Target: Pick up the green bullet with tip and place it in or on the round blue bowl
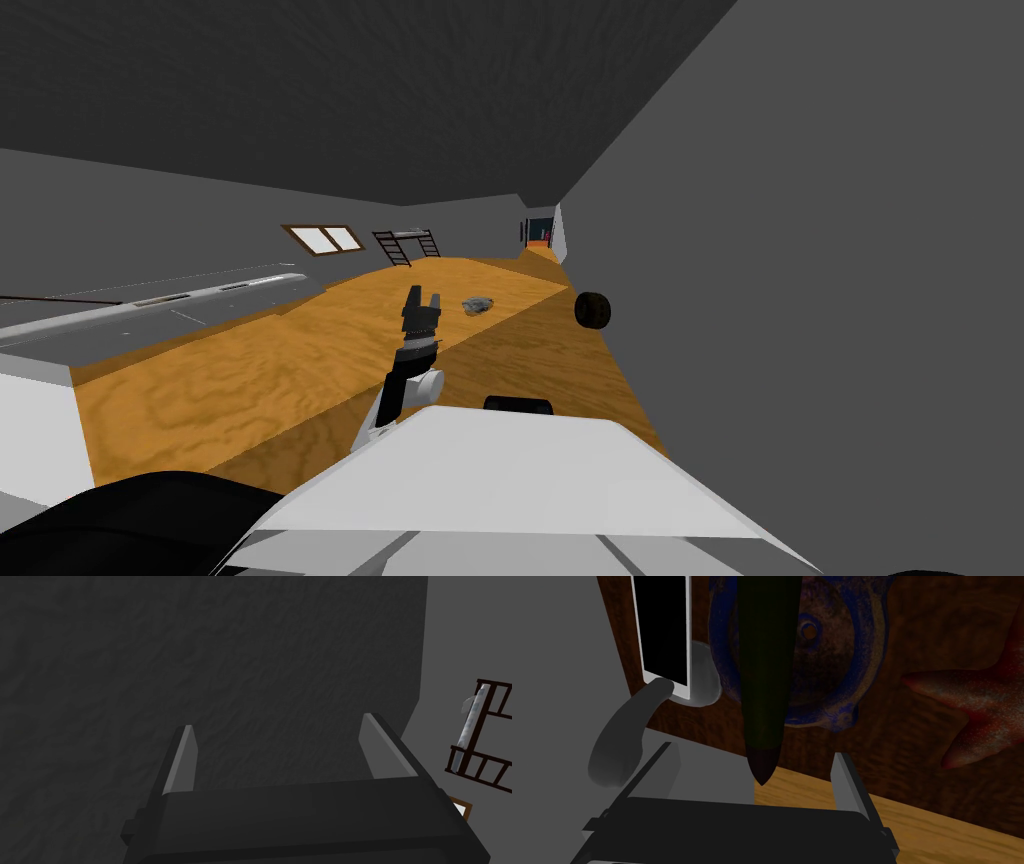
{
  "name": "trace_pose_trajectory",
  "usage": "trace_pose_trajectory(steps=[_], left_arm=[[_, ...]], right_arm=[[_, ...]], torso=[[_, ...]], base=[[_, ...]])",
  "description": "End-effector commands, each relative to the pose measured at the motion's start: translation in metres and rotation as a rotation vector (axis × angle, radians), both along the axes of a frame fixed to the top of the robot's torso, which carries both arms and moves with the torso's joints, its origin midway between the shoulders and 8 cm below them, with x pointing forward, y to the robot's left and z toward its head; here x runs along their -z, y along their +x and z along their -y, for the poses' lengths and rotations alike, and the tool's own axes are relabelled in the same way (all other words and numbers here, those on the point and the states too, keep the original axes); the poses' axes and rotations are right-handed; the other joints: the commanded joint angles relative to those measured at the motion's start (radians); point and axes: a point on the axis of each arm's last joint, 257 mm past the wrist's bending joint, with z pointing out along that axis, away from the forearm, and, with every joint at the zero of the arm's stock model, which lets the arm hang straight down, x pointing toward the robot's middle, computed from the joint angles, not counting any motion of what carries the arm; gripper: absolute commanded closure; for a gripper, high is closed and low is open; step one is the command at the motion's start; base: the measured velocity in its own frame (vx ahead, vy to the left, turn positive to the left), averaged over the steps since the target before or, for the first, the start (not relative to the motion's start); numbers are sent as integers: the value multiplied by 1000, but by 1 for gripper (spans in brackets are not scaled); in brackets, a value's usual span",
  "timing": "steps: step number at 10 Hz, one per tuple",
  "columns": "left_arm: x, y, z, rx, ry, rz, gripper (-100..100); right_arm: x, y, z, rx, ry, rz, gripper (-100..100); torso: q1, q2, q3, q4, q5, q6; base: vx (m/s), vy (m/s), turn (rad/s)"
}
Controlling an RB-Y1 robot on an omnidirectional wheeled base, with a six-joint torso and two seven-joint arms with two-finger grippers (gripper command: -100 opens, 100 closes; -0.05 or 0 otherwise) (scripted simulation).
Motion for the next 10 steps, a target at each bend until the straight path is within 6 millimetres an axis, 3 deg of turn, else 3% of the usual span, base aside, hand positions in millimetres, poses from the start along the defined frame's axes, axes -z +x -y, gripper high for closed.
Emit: trace_pose_trajectory(steps=[1,3,4,5,10], left_arm=[[0,0,0,0,0,0,0],[0,0,0,0,0,0,0],[0,0,0,0,0,0,0],[0,0,0,0,0,0,0],[0,0,0,0,0,0,0]], right_arm=[[-8,-36,-16,49,11,-14,-100],[-24,-53,-12,68,-12,-32,-100],[-20,-47,-13,60,-9,-26,-100],[-20,-48,-14,62,-9,-27,0],[-20,-48,-14,62,-9,-27,0]], torso=[[0,0,0,0,0,0],[0,-1,-1,0,0,0],[0,-1,0,0,0,0],[0,0,0,0,0,0],[0,0,0,0,0,0]], base=[[21,11,276],[23,2,83],[5,1,-12],[0,0,0],[0,0,0]])
